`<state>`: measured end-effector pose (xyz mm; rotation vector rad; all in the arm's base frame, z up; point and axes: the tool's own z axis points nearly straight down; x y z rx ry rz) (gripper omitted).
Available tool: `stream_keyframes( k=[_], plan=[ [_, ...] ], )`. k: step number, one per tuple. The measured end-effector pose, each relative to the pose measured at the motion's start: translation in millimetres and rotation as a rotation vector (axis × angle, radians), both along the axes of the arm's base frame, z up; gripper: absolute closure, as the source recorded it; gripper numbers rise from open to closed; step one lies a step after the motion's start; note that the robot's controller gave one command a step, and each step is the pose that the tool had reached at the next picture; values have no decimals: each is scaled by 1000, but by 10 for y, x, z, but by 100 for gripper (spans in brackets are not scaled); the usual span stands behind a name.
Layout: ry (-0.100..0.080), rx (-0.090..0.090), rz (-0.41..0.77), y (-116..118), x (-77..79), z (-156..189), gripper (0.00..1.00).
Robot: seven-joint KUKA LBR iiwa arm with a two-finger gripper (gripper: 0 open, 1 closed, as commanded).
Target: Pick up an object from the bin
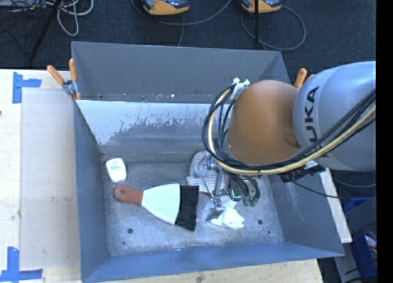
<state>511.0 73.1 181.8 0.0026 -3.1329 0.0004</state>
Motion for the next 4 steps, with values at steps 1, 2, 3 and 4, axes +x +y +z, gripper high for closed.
stream_keyframes(
  k=[1, 2, 3, 4],
  plan=[
    [-7, 1, -3, -4, 17, 33, 0],
    [-15, 2, 144, -13, 84, -298, 0],
    [-8, 3, 563, -44, 228, -841, 0],
    [-13, 3, 640, -33, 244, -842, 0]
  ],
)
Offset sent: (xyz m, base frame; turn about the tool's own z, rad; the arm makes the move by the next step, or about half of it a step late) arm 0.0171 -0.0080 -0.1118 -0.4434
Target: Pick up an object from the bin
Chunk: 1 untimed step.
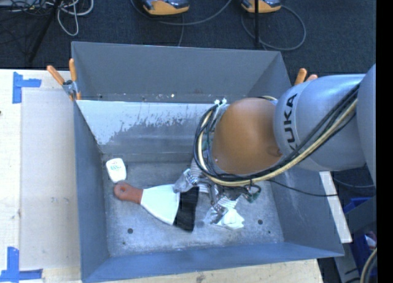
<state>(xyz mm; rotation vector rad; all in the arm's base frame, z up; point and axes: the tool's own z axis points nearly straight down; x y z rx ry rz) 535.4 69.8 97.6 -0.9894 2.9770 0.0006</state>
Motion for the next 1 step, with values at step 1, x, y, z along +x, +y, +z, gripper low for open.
stream_keyframes(
  k=[1],
  plan=[
    [-12, -1, 165, -6, -29, -79, 0]
  ],
)
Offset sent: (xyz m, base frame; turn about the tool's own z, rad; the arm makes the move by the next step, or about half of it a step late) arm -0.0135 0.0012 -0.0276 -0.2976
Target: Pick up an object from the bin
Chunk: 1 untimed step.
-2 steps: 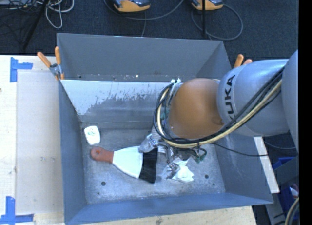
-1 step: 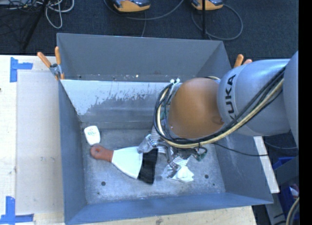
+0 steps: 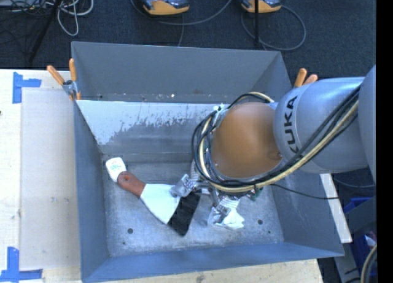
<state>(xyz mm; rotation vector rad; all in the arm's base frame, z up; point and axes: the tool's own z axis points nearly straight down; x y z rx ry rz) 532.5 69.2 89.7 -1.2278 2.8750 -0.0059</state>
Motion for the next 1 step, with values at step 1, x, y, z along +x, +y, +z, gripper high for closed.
stream_keyframes(
  k=[1],
  plan=[
    [0, -5, 128, 17, -32, -96, 100]
  ],
)
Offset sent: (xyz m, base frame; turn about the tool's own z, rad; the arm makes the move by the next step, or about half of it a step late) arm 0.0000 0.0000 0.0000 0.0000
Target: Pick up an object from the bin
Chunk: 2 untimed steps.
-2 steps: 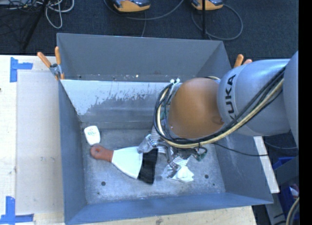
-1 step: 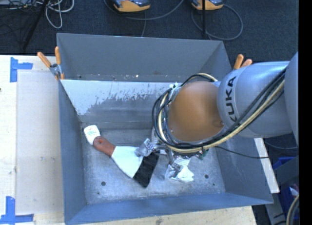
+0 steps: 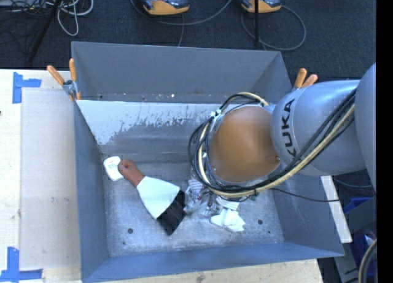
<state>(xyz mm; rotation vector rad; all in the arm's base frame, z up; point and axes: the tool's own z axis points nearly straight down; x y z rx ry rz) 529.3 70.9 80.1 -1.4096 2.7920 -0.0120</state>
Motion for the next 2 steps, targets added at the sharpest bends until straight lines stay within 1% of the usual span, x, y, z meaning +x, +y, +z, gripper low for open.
stream_keyframes(
  k=[1, 2],
  plan=[
    [0, 0, -1, 0, 0, 0, 100],
    [4, 1, -1, 2, -14, 21, 100]
  ],
)
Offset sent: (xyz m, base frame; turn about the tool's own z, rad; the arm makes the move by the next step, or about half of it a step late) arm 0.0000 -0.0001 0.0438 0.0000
